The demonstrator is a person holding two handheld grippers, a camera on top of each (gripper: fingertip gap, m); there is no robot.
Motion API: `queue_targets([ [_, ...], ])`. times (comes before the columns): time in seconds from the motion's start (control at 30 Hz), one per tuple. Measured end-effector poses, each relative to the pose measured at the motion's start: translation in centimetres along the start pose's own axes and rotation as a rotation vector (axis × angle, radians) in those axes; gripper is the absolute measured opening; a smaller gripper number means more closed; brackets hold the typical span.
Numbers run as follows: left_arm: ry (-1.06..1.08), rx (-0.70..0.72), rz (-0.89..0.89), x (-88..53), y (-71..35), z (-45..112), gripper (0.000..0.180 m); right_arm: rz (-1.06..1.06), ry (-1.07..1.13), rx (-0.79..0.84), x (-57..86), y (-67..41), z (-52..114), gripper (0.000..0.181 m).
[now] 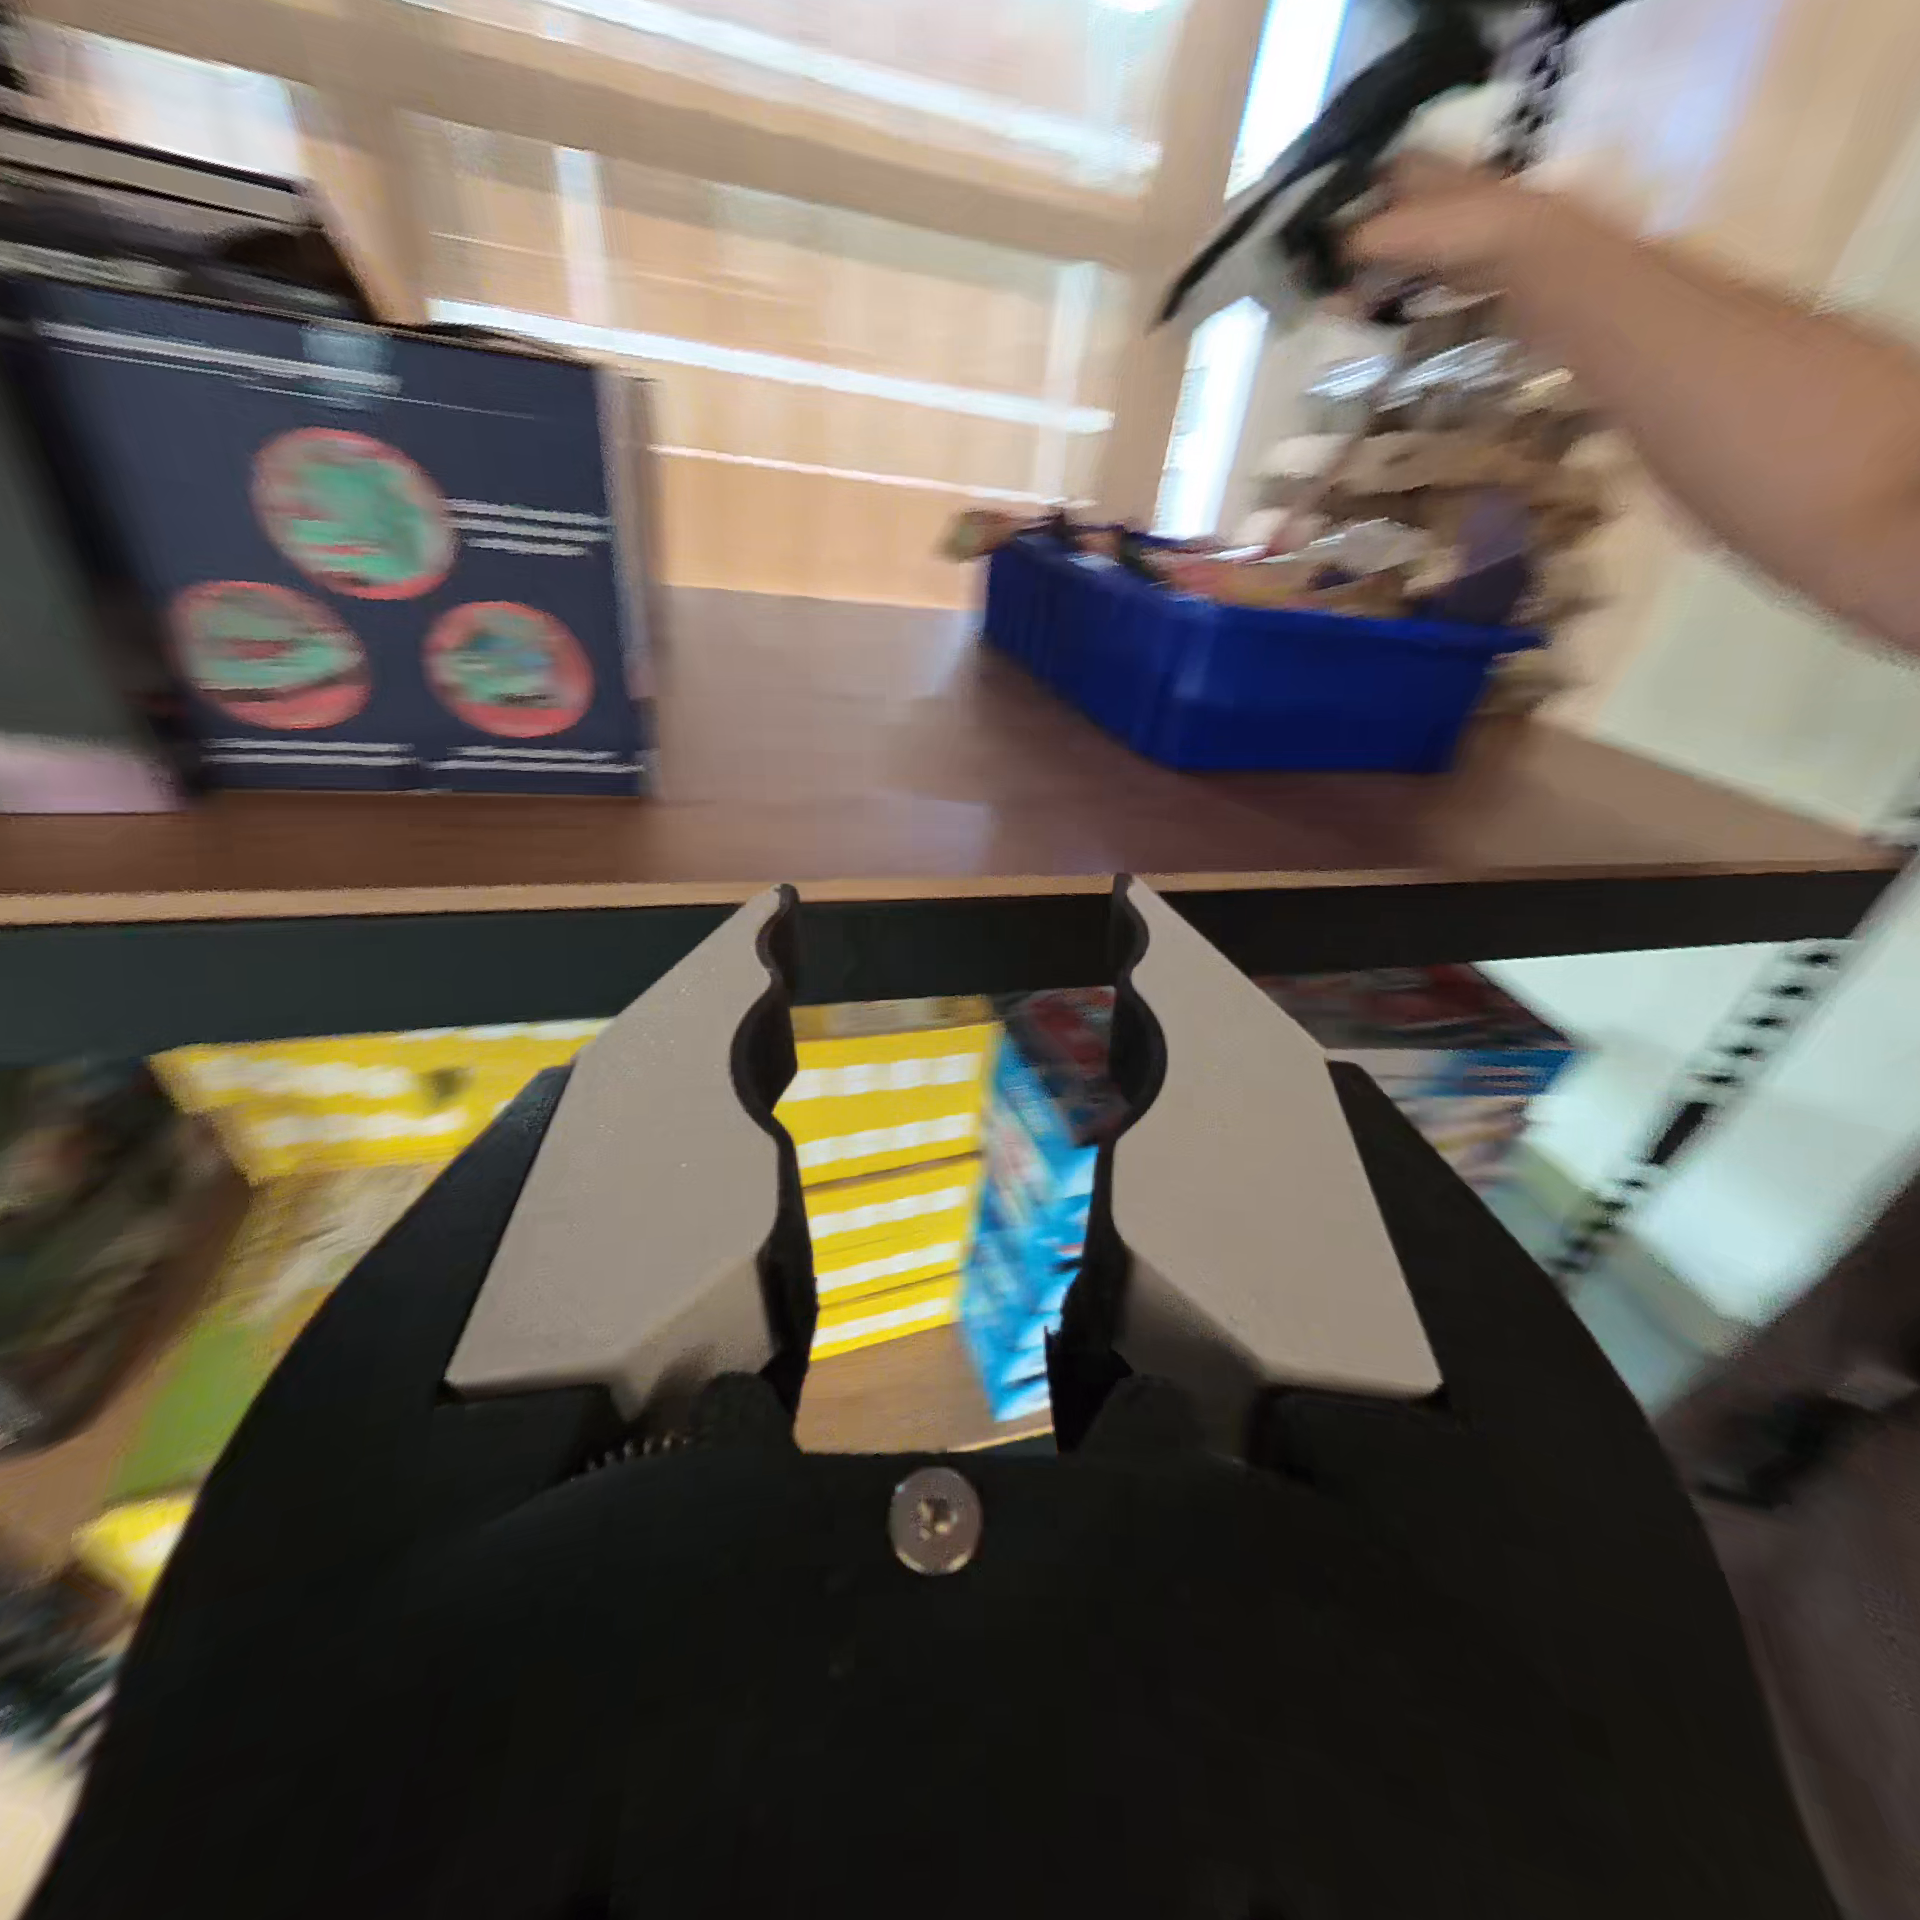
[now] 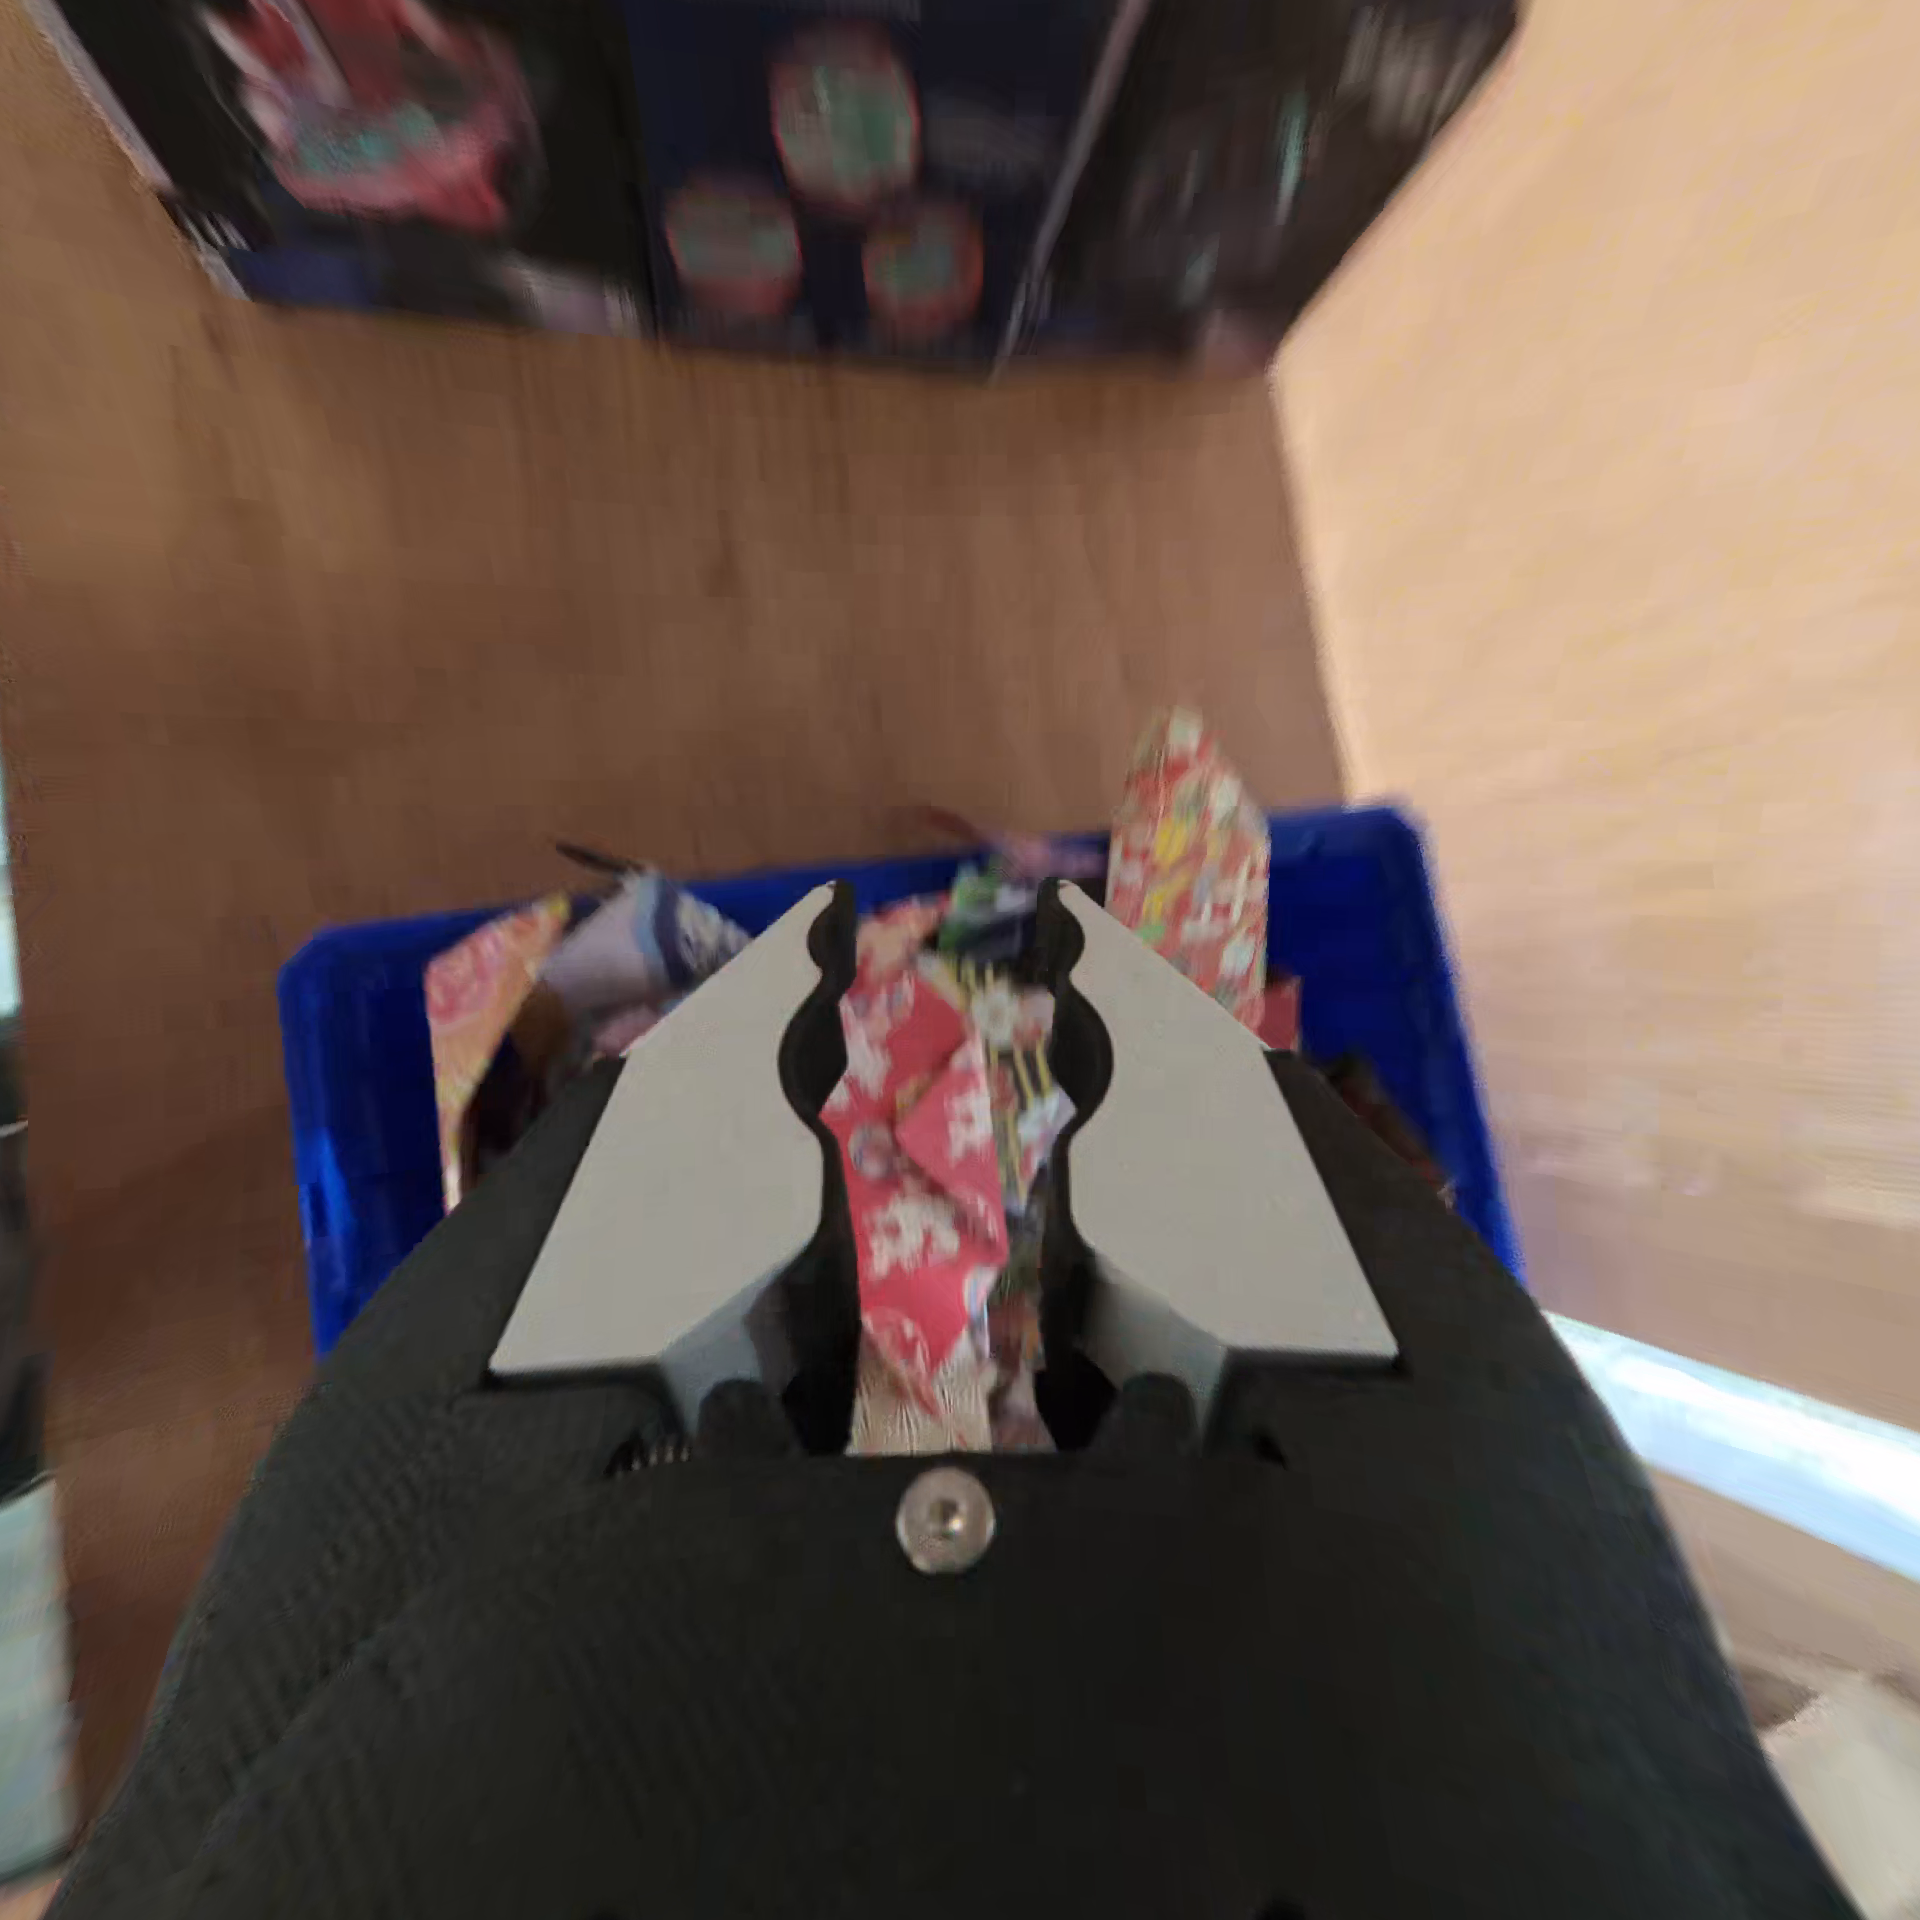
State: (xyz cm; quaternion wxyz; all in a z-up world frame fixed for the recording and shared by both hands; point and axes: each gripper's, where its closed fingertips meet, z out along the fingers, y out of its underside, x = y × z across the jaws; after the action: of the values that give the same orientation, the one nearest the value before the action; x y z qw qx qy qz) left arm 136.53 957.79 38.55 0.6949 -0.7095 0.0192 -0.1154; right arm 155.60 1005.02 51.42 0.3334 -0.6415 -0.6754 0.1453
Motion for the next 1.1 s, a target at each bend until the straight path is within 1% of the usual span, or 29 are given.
queue_targets([
  [0.1,-0.285,-0.057,0.127,-2.8,0.8,-1.2,0.059,-0.146,0.124,0.282,-5.8,-5.3,-2.8,0.037],
  [0.17,-0.414,-0.087,0.189,-3.9,0.7,-2.2,0.062,-0.207,0.147,0.397,-10.2,-7.1,-3.7,0.042],
  [0.23,-0.477,-0.059,0.211,-4.1,0.0,-3.4,0.062,-0.244,0.168,0.462,-14.2,-8.0,-3.7,0.059],
  [0.27,-0.493,-0.038,0.214,-4.1,-0.5,-4.1,0.062,-0.267,0.154,0.489,-16.6,-8.4,-3.3,0.064],
  [0.3,-0.497,-0.016,0.209,-4.1,-0.9,-5.0,0.060,-0.278,0.150,0.524,-18.8,-8.8,-3.0,0.067],
  [0.37,-0.498,0.025,0.185,-4.3,-1.4,-7.1,0.059,-0.244,0.098,0.644,-23.7,-10.5,-2.4,0.068],
  [0.4,-0.502,0.031,0.171,-4.6,-1.5,-8.4,0.059,-0.222,0.040,0.700,-26.6,-11.6,-1.8,0.075],
  [0.47,-0.541,0.025,0.150,-5.8,-1.4,-11.6,0.061,-0.197,-0.008,0.741,-31.4,-13.7,0.2,0.109],
  [0.5,-0.574,0.025,0.155,-6.5,-1.5,-13.5,0.061,-0.197,-0.028,0.760,-33.8,-14.8,1.3,0.115],
  [0.57,-0.654,0.017,0.180,-8.0,-1.6,-18.1,0.062,-0.221,-0.086,0.844,-39.3,-17.2,3.2,0.115],
  [0.6,-0.692,0.012,0.187,-8.8,-1.6,-20.6,0.063,-0.219,-0.080,0.879,-41.6,-18.5,4.3,0.115],
  [0.7,-0.780,-0.019,0.186,-11.1,-1.2,-28.1,0.065,-0.215,-0.142,0.952,-49.6,-22.0,8.2,0.116],
  [0.8,-0.868,-0.072,0.176,-13.1,-0.2,-35.6,0.067,-0.226,-0.311,1.001,-59.4,-25.3,12.7,0.121],
  [0.9,-1.005,-0.101,0.197,-14.8,0.9,-42.8,0.066,-0.309,-0.496,0.972,-70.5,-28.4,17.4,0.119],
  [1.0,-1.139,-0.109,0.154,-16.2,2.2,-49.0,0.066,-0.356,-0.617,0.989,-79.4,-32.0,19.6,0.090],
  [1.07,-1.230,-0.106,0.130,-17.3,2.7,-52.8,0.067,-0.360,-0.655,0.984,-83.7,-34.8,20.9,0.079],
  [1.1,-1.287,-0.106,0.126,-18.0,2.8,-54.7,0.066,-0.365,-0.667,0.982,-85.5,-36.3,21.6,0.077],
])
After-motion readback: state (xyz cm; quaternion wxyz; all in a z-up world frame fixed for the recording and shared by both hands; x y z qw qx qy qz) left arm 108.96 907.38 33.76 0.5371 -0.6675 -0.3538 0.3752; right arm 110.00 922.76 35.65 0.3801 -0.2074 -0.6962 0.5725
